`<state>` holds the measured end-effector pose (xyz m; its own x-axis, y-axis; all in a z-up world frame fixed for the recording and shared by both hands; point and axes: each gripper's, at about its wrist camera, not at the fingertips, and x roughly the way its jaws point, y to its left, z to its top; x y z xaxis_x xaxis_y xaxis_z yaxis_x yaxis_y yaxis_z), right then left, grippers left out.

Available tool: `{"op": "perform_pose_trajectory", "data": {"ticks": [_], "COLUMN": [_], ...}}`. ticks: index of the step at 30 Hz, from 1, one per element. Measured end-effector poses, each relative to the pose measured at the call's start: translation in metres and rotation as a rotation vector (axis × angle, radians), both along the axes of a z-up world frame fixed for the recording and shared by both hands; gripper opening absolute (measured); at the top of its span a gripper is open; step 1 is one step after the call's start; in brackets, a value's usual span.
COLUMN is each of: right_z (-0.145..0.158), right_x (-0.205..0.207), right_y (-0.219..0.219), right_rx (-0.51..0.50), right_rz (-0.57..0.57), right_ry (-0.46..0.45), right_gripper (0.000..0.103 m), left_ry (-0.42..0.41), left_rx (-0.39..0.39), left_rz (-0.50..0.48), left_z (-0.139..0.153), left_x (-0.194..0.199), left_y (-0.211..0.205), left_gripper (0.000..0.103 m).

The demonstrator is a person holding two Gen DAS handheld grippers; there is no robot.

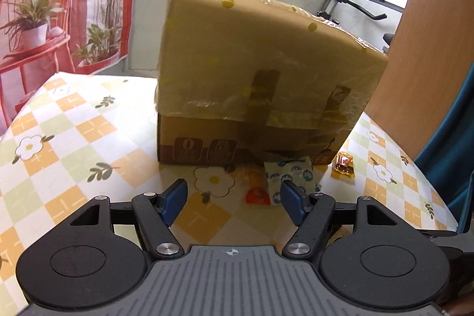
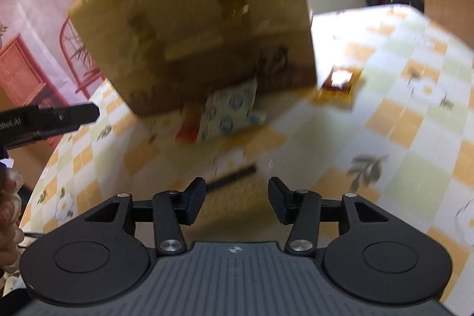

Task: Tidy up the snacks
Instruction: 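Move both open tools back to the packets beside the box, then grasp the cracker packet with the right tool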

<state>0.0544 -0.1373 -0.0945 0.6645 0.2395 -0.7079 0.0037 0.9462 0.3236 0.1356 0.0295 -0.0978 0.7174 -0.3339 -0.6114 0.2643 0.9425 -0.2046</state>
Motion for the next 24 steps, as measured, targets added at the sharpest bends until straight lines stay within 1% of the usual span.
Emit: {"op": "perform_pose_trajectory", "data": {"ticks": [2, 4, 9, 11, 15, 18, 20, 22, 24], "right_z": [0.002, 0.002, 0.006, 0.004, -0.006, -0.009, -0.011, -0.013, -0.014], "right_x": [0.0, 0.001, 0.001, 0.0, 0.01, 0.02, 0.029, 0.038, 0.044], "right_y": [0.004, 0.007, 0.011, 0.01, 0.014, 0.015, 0.013, 0.014, 0.017], "right_rx": [-0.017, -0.033, -0.084, -0.079, -0.071, -0.058, -0.038, -0.039, -0.049], "right_rz": [0.006, 0.001, -0.052, -0.068, -0.041, -0.033, -0.051, -0.067, -0.071], "right_ry": [0.0, 0.009, 0.037, 0.061, 0.096, 0.082, 0.072, 0.063, 0.06], "right_gripper": [0.056, 0.056, 0.058, 0.058, 0.058, 0.059, 0.059, 0.059, 0.062], "left_ry": [0.006, 0.009, 0.015, 0.021, 0.035, 0.043, 0.047, 0.049, 0.049], "left_rx": [-0.008, -0.015, -0.026, -0.025, -0.029, -0.021, -0.017, -0.014, -0.01], "left_rz": [0.012, 0.023, 0.037, 0.038, 0.04, 0.044, 0.051, 0.059, 0.062], "left_z": [-0.002, -0.003, -0.008, -0.01, -0.016, -0.019, -0.021, -0.022, -0.023], "left_x": [-0.002, -0.004, -0.007, -0.006, -0.007, -0.007, -0.005, -0.004, -0.003], "left_y": [0.004, 0.009, 0.018, 0.019, 0.022, 0.024, 0.027, 0.028, 0.029], "left_gripper": [0.072, 0.072, 0.072, 0.072, 0.072, 0.072, 0.072, 0.072, 0.072]}}
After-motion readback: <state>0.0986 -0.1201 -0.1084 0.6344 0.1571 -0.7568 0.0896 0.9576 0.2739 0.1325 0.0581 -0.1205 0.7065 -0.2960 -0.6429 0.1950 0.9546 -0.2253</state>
